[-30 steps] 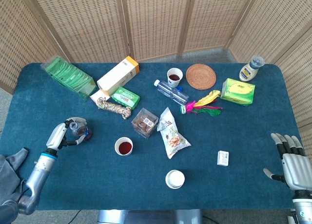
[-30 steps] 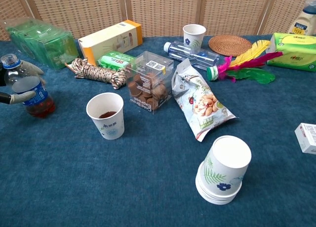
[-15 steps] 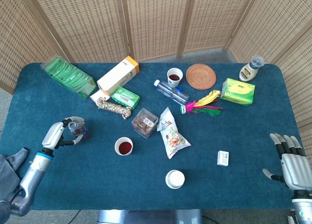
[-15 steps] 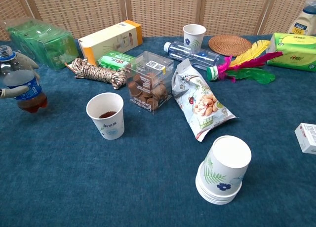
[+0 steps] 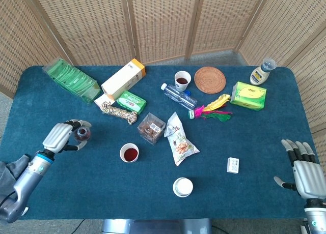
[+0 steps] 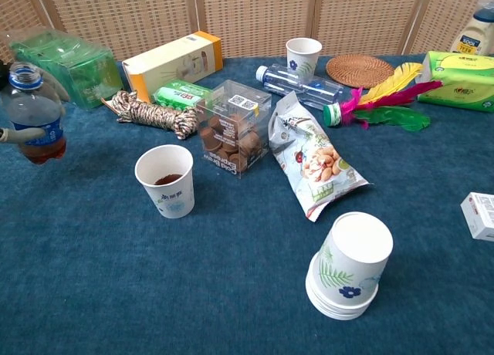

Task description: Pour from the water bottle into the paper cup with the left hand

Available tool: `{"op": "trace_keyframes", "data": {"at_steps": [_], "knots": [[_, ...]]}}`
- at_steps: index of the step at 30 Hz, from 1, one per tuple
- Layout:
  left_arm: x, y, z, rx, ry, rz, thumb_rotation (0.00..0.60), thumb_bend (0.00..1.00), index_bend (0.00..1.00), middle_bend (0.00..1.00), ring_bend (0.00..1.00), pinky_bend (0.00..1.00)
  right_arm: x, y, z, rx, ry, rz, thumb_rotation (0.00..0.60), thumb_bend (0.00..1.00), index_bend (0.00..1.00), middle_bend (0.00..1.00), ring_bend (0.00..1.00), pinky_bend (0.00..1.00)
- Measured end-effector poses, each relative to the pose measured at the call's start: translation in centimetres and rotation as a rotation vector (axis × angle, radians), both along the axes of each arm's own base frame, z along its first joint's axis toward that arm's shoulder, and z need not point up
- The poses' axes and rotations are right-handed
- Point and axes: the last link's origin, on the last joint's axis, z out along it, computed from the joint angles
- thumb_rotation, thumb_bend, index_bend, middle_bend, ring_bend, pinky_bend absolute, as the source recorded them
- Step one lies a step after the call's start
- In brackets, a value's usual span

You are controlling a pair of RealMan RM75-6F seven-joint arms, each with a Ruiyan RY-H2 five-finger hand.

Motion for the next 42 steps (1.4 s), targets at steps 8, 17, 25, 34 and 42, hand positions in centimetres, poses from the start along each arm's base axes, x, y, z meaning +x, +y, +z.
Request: {"op": "trace_keyframes", "data": {"at_steps": [8, 17, 25, 34, 42], "knots": [[2.5, 0.6, -0.6, -0.011, 0.135, -0.098, 0.6, 0.49, 0.55, 0.47, 0.32, 0.41, -0.2, -0.1, 0.3, -0.022, 0.007, -0.004, 0.6, 0.0, 0.0, 0.0, 0.0, 0.0], [4.6, 0.9, -1.2, 0.001, 0.284, -0.2, 0.6, 0.49, 0.55, 0.48, 0.32, 0.41, -0.2, -0.1, 0.6, -0.034, -0.001, -0.004, 0.6, 0.0, 0.0, 0.0, 0.0, 0.0], [6.4, 1.3, -1.8, 0.034, 0.44, -0.302, 0.6, 0.49, 0.55, 0.48, 0.32, 0.41, -0.2, 0.0, 0.9, -0.047, -0.004, -0.004, 0.6, 0.0, 0.0, 0.0, 0.0, 0.0], [7.9, 1.5, -3.4, 0.033, 0.565, -0.392, 0.6, 0.48, 0.55, 0.48, 0.32, 0.42, -0.2, 0.0, 1.1, -0.052, -0.012, -0.004, 0.6, 0.0, 0.0, 0.0, 0.0, 0.0], [8.9, 1.5, -4.1, 0.042, 0.644, -0.45, 0.6, 0.49, 0.55, 0.47, 0.32, 0.42, -0.3, 0.0, 1.3, -0.057, -0.018, -0.006, 0.6, 0.0, 0.0, 0.0, 0.0, 0.0]]}}
